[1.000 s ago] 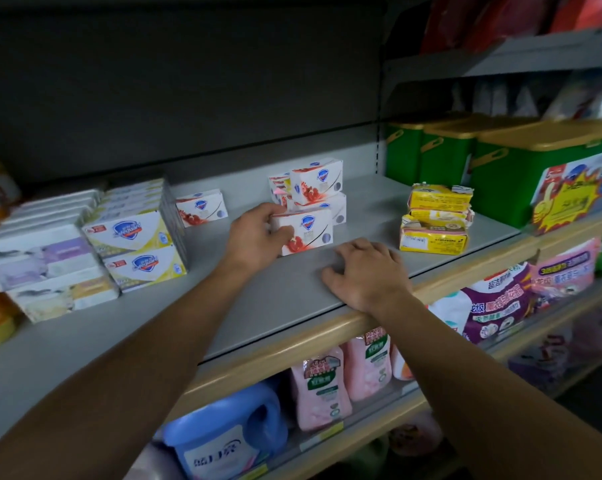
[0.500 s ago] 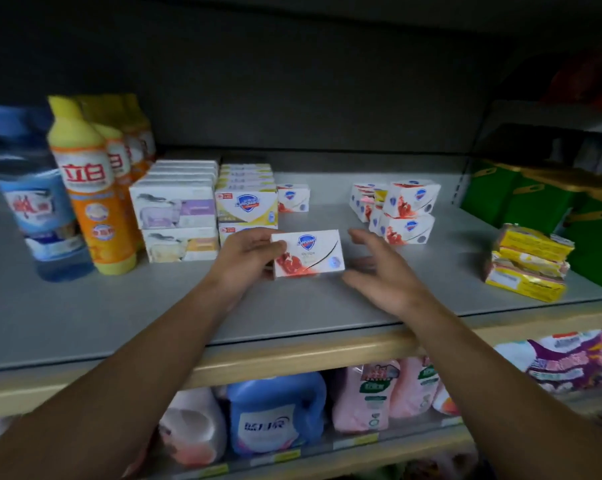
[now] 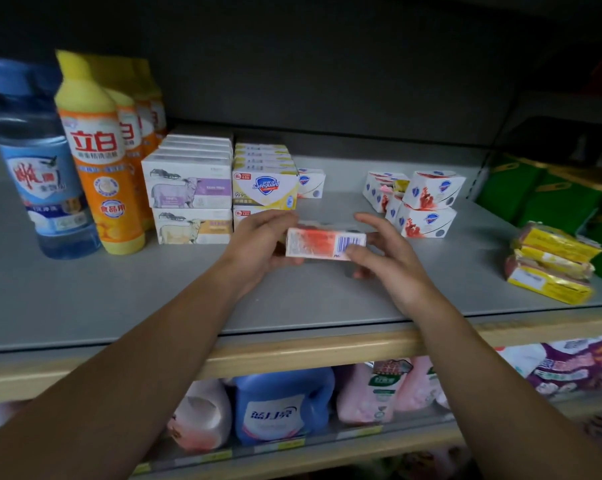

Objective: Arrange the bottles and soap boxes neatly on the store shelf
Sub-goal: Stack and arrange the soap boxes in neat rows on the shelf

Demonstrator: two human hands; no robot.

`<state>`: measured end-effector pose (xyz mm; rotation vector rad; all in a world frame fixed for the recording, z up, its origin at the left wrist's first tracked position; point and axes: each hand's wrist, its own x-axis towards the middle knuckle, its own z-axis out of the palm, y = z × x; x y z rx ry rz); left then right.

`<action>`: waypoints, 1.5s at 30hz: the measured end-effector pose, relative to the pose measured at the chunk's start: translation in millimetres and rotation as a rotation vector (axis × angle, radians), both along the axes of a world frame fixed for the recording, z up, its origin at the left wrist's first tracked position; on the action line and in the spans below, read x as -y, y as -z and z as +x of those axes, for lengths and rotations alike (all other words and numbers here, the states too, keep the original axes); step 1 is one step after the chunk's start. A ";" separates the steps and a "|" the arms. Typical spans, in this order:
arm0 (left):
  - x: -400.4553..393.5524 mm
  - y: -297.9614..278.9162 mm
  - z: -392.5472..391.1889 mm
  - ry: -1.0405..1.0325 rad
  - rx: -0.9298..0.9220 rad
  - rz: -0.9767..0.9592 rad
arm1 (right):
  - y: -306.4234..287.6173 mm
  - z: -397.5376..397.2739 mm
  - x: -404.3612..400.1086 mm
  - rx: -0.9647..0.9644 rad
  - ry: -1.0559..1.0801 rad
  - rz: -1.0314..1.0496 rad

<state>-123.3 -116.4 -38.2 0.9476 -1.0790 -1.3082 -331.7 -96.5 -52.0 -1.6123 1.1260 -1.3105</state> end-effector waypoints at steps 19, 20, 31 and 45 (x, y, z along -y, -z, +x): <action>-5.5 0.1 3.3 0.215 -0.057 -0.028 | 0.9 -4.8 2.7 0.240 -0.016 0.044; -5.6 2.0 1.8 0.166 0.002 -0.047 | 1.0 -3.3 2.1 0.218 -0.008 0.022; -0.2 10.2 -2.9 -0.027 0.472 -0.253 | 7.7 -2.6 6.8 0.029 0.131 -0.074; -4.6 6.2 -1.6 -0.083 0.471 -0.381 | 8.5 -0.4 7.1 0.027 0.124 -0.016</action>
